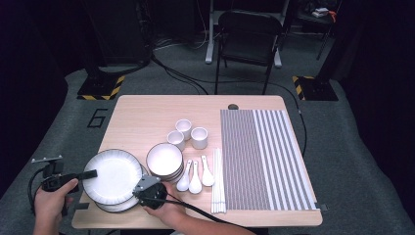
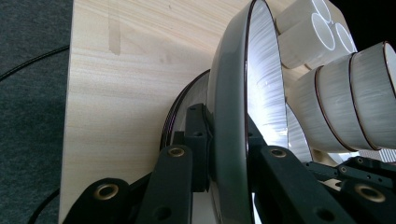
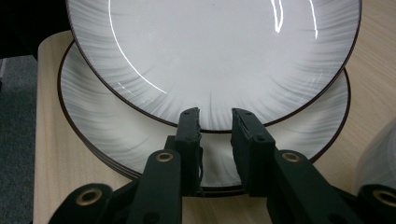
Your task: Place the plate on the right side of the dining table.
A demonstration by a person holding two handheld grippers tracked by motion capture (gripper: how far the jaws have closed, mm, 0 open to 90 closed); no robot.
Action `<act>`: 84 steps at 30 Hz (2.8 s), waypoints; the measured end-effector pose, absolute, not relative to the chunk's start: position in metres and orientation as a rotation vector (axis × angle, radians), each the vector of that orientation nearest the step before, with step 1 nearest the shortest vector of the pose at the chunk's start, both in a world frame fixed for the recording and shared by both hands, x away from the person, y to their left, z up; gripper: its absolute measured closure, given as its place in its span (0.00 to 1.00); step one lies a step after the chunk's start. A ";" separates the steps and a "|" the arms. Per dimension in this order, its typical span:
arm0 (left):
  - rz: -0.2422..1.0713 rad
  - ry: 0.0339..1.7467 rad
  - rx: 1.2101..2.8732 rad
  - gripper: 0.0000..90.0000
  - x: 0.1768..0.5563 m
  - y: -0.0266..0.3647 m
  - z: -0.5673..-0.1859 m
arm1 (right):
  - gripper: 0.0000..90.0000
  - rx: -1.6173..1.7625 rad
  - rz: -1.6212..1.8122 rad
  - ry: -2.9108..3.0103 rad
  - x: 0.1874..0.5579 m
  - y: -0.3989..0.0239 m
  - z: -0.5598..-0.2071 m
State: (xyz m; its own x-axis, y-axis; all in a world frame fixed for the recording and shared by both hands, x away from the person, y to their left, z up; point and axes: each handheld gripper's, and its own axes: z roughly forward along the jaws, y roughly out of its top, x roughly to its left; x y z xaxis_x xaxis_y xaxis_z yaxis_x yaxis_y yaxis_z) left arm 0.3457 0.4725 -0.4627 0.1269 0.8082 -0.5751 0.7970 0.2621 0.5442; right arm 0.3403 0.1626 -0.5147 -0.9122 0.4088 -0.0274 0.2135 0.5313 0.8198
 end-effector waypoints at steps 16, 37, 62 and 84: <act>-0.005 1.669 1.538 0.89 0.357 0.471 -0.458 | 0.80 0.531 1.323 2.560 0.340 0.162 -0.515; -0.015 1.696 1.606 0.89 0.369 0.467 -0.446 | 0.74 0.532 1.323 2.569 0.341 0.161 -0.511; 0.005 1.720 1.701 0.89 0.381 0.459 -0.426 | 0.68 0.547 1.369 2.580 0.340 0.154 -0.504; 0.020 1.727 1.737 0.89 0.385 0.462 -0.407 | 0.66 0.542 1.420 2.572 0.334 0.148 -0.489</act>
State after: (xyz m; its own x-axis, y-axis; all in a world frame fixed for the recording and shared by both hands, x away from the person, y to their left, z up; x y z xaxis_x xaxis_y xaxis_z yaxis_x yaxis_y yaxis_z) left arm 0.3848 0.4617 -0.4066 0.1202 0.8900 -0.4398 0.8794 0.1101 0.4631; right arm 0.3337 0.1480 -0.4889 -0.9227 0.3834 0.0394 0.2376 0.4853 0.8414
